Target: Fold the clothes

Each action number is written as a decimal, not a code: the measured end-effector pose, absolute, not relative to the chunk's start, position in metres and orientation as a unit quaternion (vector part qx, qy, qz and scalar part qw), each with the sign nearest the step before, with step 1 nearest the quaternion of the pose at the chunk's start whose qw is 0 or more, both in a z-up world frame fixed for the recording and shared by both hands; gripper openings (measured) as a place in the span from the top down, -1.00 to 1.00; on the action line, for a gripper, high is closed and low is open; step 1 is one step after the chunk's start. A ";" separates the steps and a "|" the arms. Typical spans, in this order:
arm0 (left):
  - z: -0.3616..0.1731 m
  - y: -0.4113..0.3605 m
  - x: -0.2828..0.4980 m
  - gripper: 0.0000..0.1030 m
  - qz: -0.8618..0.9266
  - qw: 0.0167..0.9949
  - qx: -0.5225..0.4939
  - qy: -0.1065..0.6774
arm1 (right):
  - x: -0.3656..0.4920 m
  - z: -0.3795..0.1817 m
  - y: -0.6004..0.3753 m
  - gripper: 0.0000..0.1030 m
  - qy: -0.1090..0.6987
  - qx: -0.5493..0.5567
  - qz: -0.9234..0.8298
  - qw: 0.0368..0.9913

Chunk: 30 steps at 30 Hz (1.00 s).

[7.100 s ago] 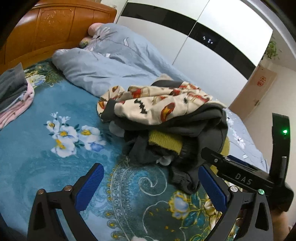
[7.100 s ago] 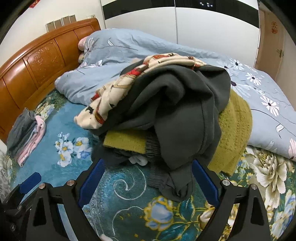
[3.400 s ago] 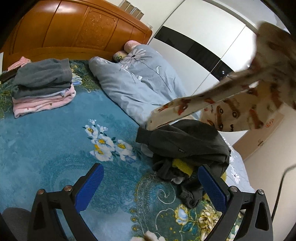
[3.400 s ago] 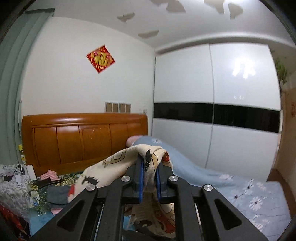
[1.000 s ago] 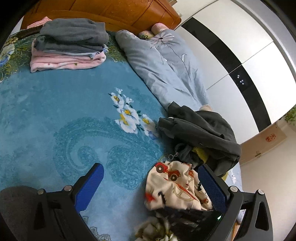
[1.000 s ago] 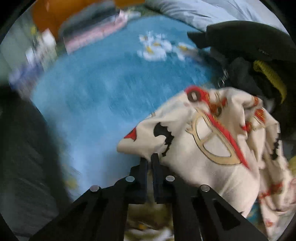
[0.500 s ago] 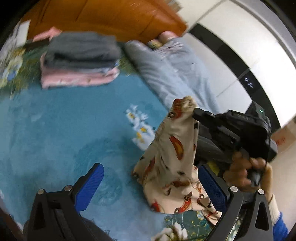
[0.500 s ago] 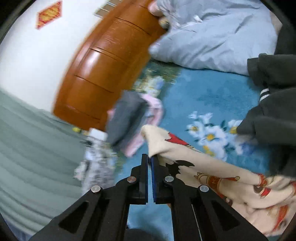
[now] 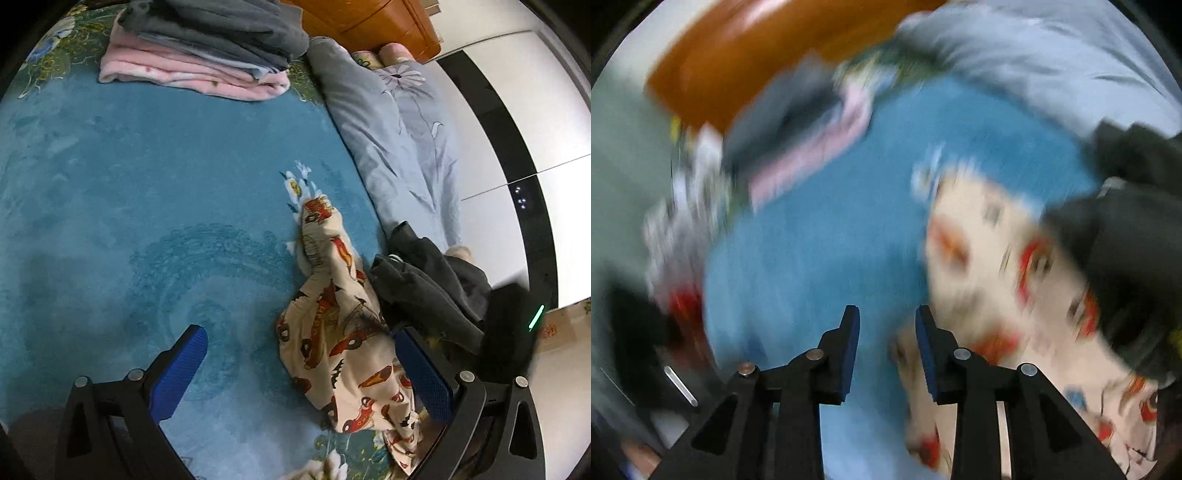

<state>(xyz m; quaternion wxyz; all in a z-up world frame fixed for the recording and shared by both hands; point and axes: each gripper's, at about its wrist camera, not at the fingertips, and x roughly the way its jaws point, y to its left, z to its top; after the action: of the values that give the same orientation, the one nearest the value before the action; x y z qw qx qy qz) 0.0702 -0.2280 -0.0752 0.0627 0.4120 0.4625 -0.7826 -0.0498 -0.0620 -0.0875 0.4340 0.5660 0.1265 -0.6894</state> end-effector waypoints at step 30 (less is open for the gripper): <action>-0.164 -0.192 -0.002 0.83 -0.719 0.058 0.517 0.460 | -0.019 -0.108 0.233 0.34 -0.154 0.631 -0.746 0.143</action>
<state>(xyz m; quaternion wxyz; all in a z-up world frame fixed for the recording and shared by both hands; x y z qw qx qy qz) -0.0024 -0.1919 -0.1638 0.0581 0.5170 0.4605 -0.7192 -0.0194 0.2327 -0.1083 0.1428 0.6314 -0.1541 -0.7465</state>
